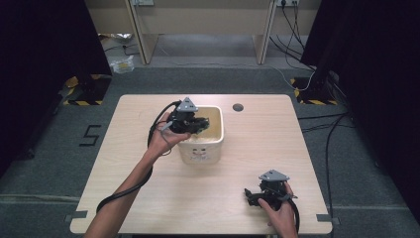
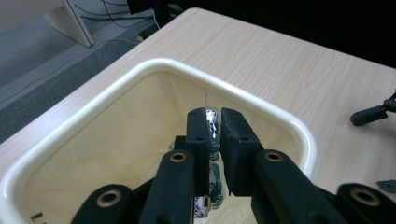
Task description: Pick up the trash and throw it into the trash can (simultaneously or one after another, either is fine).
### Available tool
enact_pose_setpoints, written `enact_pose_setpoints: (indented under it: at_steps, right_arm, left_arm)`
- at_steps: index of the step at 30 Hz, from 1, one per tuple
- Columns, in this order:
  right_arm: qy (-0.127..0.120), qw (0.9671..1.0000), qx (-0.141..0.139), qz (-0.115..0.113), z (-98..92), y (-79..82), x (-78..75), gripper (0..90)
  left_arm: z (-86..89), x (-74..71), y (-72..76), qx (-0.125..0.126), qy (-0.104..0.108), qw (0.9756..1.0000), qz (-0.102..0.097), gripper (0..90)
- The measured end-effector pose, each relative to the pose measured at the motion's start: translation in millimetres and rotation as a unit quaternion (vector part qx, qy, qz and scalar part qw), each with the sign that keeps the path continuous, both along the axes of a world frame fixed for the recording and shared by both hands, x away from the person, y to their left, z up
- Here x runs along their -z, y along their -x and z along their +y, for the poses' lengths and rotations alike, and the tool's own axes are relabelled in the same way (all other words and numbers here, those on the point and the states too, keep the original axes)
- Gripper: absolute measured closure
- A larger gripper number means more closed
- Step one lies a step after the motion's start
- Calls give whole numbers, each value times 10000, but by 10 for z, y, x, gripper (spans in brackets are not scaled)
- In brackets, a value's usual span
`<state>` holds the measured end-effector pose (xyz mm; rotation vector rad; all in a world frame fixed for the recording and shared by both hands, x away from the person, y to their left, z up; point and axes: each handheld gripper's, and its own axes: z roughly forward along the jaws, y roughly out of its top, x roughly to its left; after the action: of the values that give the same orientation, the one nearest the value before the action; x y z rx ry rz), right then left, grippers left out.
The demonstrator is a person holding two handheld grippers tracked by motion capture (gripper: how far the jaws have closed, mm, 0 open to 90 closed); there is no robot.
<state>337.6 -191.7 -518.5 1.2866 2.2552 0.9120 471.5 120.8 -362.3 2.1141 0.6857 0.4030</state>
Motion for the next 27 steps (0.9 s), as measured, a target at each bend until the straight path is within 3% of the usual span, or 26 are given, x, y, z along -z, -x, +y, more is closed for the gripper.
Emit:
enact_pose_setpoints:
  at_steps: [6, 12, 23, 27]
  right_arm:
    - [5, 10000, -9, -2, 0, 0, 0, 7]
    - [5, 10000, -8, -1, 0, 0, 0, 7]
    - [6, 10000, -9, -2, 0, 0, 0, 7]
    - [6, 10000, -9, -2, 0, 0, 0, 7]
  left_arm:
    - [-17, 40, -19, -29, -134, 9999, 56, 801]
    - [15, 7, -9, -32, -40, 10000, 56, 771]
    - [200, -108, -6, -210, 209, 9996, 42, 569]
    - [311, -130, -11, -370, 387, 9986, 50, 485]
